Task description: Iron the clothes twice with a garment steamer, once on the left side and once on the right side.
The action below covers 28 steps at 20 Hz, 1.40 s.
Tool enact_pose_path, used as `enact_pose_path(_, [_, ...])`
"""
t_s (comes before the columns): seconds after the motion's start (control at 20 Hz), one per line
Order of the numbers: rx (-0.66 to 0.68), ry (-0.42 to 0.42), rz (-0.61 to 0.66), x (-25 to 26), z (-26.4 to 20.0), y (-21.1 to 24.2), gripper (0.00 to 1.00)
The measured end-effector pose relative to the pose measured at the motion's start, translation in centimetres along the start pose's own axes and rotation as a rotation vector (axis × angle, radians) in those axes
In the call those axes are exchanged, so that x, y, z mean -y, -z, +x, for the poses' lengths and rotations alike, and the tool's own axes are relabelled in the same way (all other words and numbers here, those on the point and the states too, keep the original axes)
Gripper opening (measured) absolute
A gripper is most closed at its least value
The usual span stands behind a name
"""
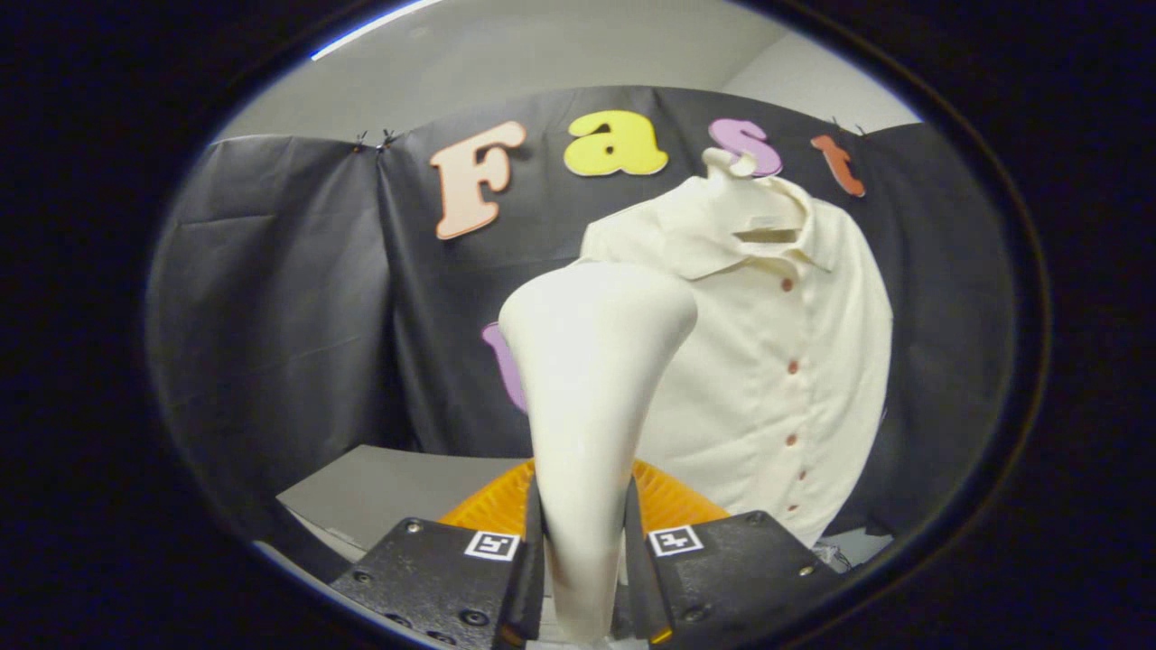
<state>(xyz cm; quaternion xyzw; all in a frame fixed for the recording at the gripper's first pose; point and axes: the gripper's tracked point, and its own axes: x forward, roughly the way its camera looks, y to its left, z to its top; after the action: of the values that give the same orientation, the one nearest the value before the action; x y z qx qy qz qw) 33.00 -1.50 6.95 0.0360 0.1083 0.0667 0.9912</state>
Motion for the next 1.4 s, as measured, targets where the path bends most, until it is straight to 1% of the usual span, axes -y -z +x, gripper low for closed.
enact_pose_path(0.15, [0.049, 0.046, 0.000, 4.2, 0.0, -1.2, 0.38])
enact_pose_path(0.3, [0.038, 0.126, -0.041, 8.1, 1.0, -0.5, 0.38])
enact_pose_path(0.35, [0.049, 0.141, -0.049, 8.9, 1.7, -0.6, 0.38])
enact_pose_path(0.55, [0.079, 0.124, -0.089, 9.8, 4.7, -0.4, 0.39])
enact_pose_path(0.65, [0.086, 0.132, -0.048, 10.2, 5.9, -0.2, 0.39])
enact_pose_path(0.7, [0.076, 0.122, -0.015, 9.9, 6.6, 0.2, 0.40])
enact_pose_path(0.85, [0.082, 0.085, -0.007, 8.5, 8.4, -0.2, 0.41])
enact_pose_path(0.95, [0.088, 0.084, -0.021, 8.2, 8.8, -0.1, 0.41])
enact_pose_path(1.25, [0.109, 0.071, 0.041, 8.0, 9.0, 0.5, 0.41])
enact_pose_path(1.4, [0.092, 0.064, 0.038, 8.1, 8.7, 2.0, 0.41])
